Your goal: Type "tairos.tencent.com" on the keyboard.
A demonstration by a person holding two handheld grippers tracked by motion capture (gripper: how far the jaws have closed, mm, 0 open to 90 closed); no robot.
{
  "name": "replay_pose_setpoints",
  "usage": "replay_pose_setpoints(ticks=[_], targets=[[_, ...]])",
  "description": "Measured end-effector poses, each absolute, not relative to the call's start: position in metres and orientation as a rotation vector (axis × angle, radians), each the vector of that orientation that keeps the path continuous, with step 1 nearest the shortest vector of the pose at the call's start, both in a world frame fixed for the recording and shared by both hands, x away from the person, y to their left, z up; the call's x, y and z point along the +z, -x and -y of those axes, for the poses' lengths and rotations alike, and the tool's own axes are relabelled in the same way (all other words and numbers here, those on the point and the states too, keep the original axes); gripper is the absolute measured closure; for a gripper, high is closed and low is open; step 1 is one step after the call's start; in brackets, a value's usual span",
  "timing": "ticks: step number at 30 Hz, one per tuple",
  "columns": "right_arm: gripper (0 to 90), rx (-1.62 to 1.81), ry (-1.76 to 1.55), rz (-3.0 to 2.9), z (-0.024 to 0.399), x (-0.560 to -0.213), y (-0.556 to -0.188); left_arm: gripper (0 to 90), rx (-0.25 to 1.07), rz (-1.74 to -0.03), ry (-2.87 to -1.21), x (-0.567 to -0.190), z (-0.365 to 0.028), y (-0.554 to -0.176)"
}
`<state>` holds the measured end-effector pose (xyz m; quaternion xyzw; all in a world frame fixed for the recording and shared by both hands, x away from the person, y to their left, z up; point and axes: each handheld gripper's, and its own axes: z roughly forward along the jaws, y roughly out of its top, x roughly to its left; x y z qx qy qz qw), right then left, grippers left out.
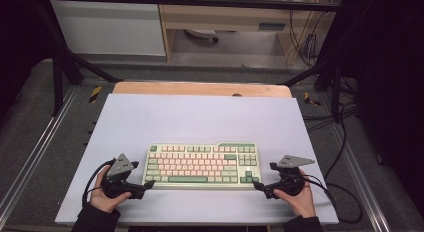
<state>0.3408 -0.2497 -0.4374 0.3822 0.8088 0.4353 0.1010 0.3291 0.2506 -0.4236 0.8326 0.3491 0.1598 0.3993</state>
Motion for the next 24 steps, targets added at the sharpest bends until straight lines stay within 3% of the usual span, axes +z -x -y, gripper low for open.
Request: replay_pose_setpoints(ticks=[9, 24], targets=[[0.5, 1.276, -1.137, -2.391, 0.249, -0.438, -0.341, 13.3, 0.407, -0.885, -2.106, -0.416, -0.24, -0.331], [0.5, 1.276, -1.117, -2.391, 0.248, -0.436, -0.341, 29.3, 0.38, -0.865, -2.11, -0.409, -0.211, -0.339]])
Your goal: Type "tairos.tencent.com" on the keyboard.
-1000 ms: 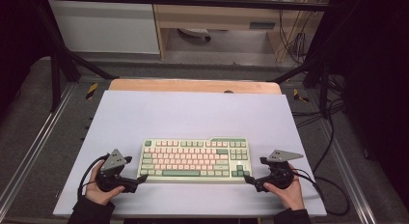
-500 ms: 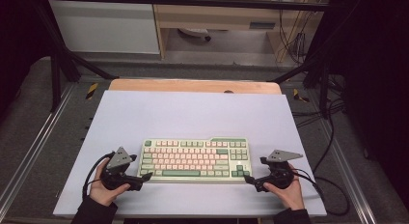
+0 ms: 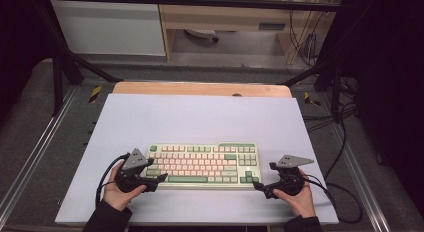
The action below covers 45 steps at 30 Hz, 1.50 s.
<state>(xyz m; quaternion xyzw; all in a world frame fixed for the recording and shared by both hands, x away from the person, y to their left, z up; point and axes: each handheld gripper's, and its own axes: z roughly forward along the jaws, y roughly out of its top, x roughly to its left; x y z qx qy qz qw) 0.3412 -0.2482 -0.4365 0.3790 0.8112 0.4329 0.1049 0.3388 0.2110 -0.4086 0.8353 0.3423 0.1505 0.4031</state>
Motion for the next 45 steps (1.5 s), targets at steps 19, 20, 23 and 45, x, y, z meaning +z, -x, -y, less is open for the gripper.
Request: replay_pose_setpoints(ticks=[19, 20, 23, 45], targets=[[0.4, 1.267, -1.118, -2.398, 0.248, -0.437, -0.341, 57.3, 0.337, -0.874, -2.111, -0.407, -0.185, -0.354], [0.4, 1.267, -1.118, -2.397, 0.248, -0.437, -0.341, 58.7, 0.34, -0.875, -2.111, -0.407, -0.184, -0.355], [0.4, 1.27, -1.117, -2.397, 0.248, -0.437, -0.341, 62.2, 0.342, -0.874, -2.114, -0.408, -0.18, -0.356], [0.4, 1.259, -1.121, -2.403, 0.248, -0.437, -0.341, 87.1, 0.351, -0.871, -2.139, -0.414, -0.153, -0.372]])
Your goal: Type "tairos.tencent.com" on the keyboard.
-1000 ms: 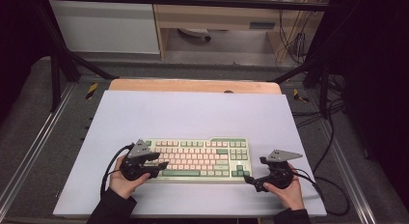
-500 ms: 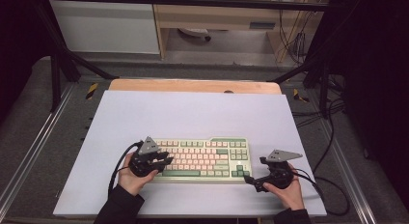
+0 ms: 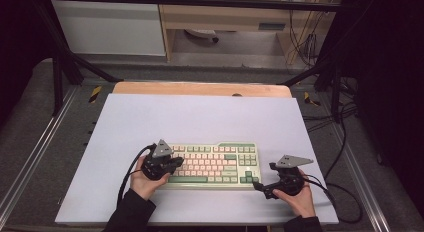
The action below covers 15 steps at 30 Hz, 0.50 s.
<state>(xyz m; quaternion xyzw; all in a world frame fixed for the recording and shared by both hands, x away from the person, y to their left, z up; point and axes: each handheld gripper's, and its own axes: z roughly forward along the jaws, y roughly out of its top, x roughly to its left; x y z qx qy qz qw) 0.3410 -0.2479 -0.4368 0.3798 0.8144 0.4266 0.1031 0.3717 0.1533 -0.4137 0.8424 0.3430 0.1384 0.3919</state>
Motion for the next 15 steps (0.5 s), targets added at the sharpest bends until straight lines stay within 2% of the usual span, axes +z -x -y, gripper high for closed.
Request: replay_pose_setpoints(ticks=[3, 15], targets=[[0.4, 1.26, -1.118, -2.403, 0.248, -0.437, -0.341, 89.6, 0.349, -0.876, -2.149, -0.416, -0.151, -0.374], [0.4, 1.262, -1.117, -2.401, 0.248, -0.437, -0.341, 89.9, 0.346, -0.904, -2.142, -0.424, -0.146, -0.384]])
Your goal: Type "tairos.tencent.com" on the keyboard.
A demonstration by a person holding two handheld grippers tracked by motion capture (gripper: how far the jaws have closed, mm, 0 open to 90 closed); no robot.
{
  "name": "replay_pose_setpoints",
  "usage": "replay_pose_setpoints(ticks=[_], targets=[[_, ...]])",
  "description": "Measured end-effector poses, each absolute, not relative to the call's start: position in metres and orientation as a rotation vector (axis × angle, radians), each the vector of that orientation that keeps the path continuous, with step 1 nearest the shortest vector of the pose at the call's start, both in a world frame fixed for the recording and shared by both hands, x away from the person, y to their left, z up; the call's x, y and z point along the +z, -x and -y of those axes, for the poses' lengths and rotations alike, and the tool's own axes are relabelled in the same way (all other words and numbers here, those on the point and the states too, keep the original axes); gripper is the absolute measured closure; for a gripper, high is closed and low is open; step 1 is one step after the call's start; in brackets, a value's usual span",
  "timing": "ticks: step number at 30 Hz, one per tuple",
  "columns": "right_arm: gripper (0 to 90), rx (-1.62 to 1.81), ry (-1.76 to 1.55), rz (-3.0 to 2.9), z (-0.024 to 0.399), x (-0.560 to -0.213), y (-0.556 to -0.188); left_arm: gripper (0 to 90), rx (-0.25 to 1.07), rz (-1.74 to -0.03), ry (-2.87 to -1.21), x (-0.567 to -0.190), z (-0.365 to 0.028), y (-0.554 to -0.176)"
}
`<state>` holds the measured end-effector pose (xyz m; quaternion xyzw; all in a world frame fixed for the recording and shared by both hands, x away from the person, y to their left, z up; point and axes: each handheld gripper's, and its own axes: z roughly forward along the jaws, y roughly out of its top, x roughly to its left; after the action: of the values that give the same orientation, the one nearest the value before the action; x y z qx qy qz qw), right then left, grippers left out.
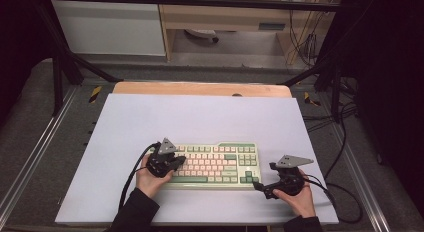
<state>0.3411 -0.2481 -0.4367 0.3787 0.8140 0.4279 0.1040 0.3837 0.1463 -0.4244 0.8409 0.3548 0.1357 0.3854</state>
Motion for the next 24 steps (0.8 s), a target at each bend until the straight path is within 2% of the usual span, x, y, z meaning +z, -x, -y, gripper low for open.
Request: replay_pose_setpoints(ticks=[24], targets=[[0.5, 1.258, -1.115, -2.402, 0.248, -0.437, -0.341, 89.9, 0.352, -0.877, -2.126, -0.417, -0.157, -0.376]])
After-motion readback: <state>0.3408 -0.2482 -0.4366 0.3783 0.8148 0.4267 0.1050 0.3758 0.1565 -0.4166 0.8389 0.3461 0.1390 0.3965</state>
